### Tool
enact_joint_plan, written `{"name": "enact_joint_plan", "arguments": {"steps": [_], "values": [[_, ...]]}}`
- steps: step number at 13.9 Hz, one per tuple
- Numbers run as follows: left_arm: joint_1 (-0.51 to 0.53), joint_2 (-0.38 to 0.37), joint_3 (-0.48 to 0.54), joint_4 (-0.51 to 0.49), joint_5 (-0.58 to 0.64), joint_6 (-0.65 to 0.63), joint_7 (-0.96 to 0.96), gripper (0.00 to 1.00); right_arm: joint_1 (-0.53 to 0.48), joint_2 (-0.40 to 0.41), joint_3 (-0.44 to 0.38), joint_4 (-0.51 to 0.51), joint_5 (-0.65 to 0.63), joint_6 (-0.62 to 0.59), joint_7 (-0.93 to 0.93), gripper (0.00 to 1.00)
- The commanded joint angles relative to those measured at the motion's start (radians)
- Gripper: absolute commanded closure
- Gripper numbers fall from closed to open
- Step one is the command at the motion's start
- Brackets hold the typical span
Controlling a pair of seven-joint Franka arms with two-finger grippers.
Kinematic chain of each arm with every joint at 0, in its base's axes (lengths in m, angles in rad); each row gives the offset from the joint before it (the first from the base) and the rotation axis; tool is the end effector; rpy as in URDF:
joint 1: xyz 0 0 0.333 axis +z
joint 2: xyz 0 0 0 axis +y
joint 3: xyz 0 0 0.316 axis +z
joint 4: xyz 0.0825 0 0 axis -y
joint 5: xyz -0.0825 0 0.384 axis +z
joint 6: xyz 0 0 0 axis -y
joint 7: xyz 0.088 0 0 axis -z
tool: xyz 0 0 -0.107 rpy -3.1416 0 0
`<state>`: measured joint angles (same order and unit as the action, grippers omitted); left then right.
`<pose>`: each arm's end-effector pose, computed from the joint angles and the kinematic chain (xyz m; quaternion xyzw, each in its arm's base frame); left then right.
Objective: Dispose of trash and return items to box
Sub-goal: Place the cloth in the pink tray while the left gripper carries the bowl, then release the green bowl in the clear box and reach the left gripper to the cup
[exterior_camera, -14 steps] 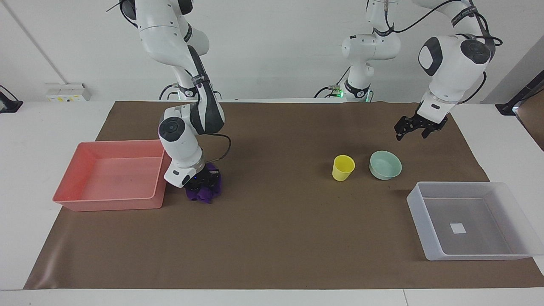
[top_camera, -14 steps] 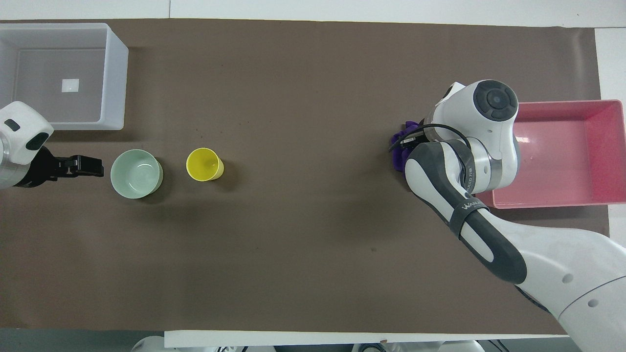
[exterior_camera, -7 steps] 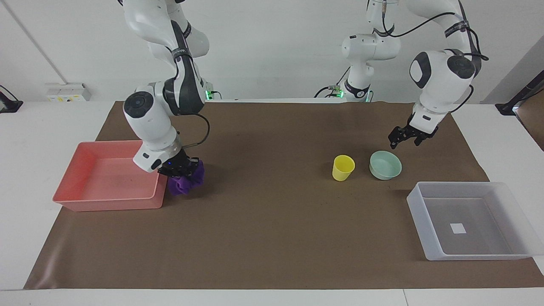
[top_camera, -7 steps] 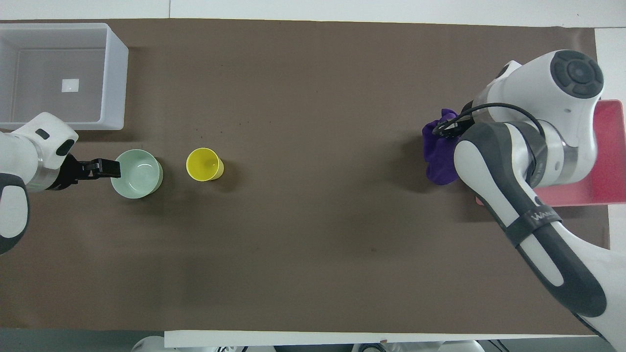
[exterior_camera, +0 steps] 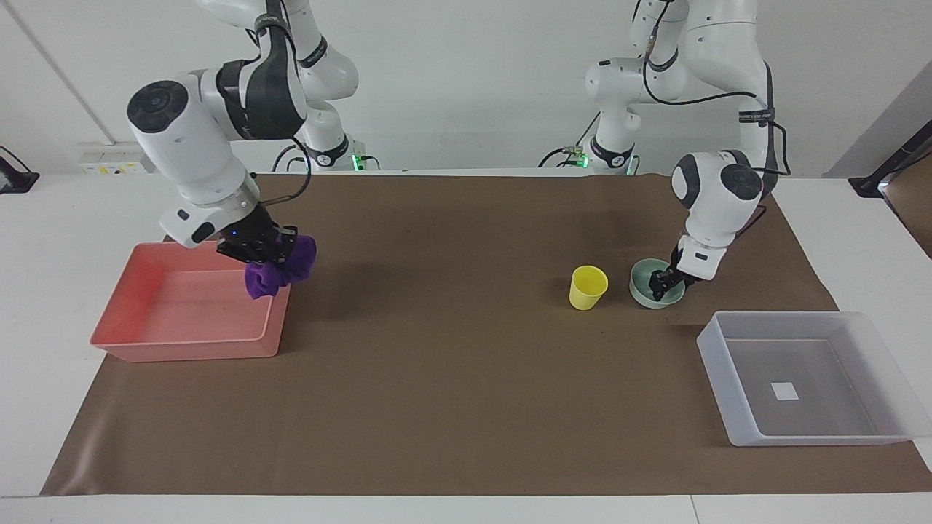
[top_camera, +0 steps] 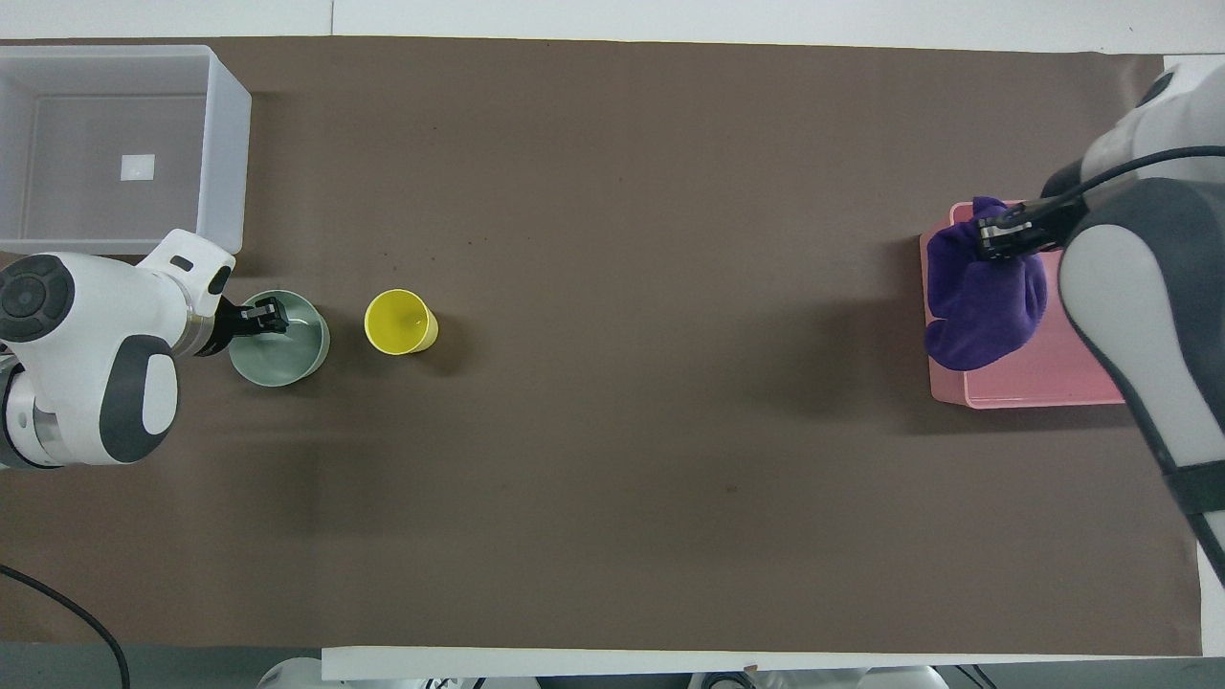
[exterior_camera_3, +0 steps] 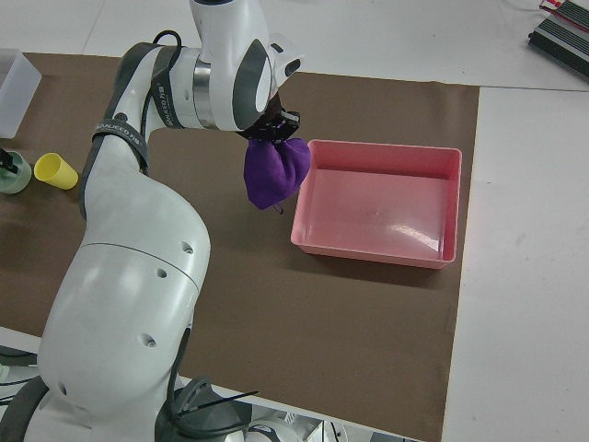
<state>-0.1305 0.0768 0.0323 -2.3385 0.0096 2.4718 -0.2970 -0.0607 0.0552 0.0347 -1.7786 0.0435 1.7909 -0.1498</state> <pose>0.5146 -0.0507 0.3076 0.9950 0.0955 0.0286 0.0013 0.5753 -0.0116 0.5132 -0.9979 -0.0566 0.0194 0.0239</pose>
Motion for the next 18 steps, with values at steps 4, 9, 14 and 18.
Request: {"name": "enact_joint_plan", "arguments": {"steps": [4,9,14,18], "values": [[-0.014,-0.055,0.005,0.340,-0.011,-0.483,-0.030,1.00,-0.240,-0.037,0.007,-0.157,-0.007,0.128,-0.284,1.00],[0.142,0.036,0.011,0.444,-0.076,-0.298,-0.025,1.00,-0.235,0.024,0.007,-0.320,-0.007,0.384,-0.310,0.97],[0.210,0.388,0.012,0.703,-0.076,-0.130,-0.042,1.00,-0.212,0.060,0.010,-0.326,-0.007,0.426,-0.312,0.33],[0.195,0.388,0.015,0.720,-0.053,-0.201,-0.034,0.05,-0.174,0.054,0.017,-0.269,-0.002,0.365,-0.269,0.00]]}}
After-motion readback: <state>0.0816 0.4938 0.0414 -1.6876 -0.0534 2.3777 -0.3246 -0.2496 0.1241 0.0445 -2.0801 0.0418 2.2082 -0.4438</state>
